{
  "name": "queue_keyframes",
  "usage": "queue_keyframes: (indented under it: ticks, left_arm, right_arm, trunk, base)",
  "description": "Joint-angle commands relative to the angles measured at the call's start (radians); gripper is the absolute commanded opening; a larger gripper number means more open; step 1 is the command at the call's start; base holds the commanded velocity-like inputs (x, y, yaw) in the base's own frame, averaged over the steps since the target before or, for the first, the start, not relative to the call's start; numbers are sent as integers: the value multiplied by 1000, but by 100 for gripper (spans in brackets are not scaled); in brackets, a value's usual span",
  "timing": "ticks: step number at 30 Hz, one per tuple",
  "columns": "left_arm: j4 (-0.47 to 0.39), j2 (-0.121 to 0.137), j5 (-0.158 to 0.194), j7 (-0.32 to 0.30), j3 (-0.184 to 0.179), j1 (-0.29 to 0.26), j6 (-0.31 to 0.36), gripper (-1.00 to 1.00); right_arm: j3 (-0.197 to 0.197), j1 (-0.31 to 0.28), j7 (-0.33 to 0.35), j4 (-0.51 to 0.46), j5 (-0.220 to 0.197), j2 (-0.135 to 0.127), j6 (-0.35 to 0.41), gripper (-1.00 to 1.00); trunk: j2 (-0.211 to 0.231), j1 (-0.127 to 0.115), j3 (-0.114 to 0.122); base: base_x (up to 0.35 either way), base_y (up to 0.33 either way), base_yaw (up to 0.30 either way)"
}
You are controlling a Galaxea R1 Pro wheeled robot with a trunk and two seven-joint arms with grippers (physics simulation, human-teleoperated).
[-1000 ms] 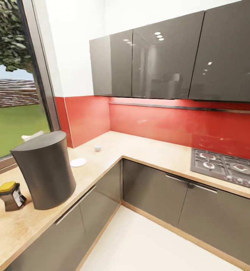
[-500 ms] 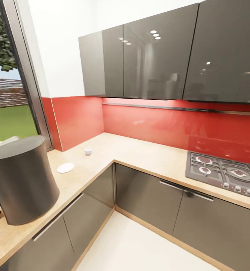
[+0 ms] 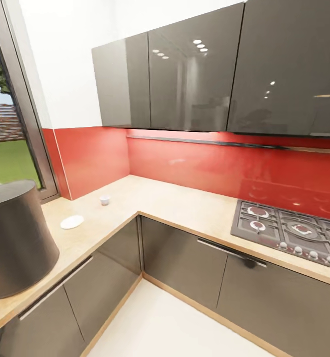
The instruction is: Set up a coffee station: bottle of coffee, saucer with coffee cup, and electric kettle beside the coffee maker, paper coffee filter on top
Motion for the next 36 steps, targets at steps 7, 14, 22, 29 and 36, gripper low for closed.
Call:
queue_keyframes:
  ticks: [7,14,22,29,36]
  left_arm:
    - [-2,0,13,3,-7,0,-5,100]
    - [-4,0,13,3,-6,-1,-6,100]
    - [-5,2,13,3,-1,-1,-7,100]
    - [-5,1,13,3,-1,-1,-7,100]
    - [-3,15,20,-1,2,0,-10,100]
  right_arm:
    - [-5,0,3,0,-1,0,-3,100]
    - [-5,0,3,0,-1,0,-3,100]
    - [-5,0,3,0,-1,0,-3,100]
    - [-5,0,3,0,-1,0,-3,100]
    - [-5,0,3,0,-1,0,-3,100]
  trunk:
    - [-1,0,0]
    - [-1,0,0]
    - [-1,0,0]
    - [-1,0,0]
    - [-1,0,0]
  base:
    - [-32,-273,205]
    - [-13,-274,274]
    - [79,-274,277]
    - [75,-101,277]
    - [7,-7,277]
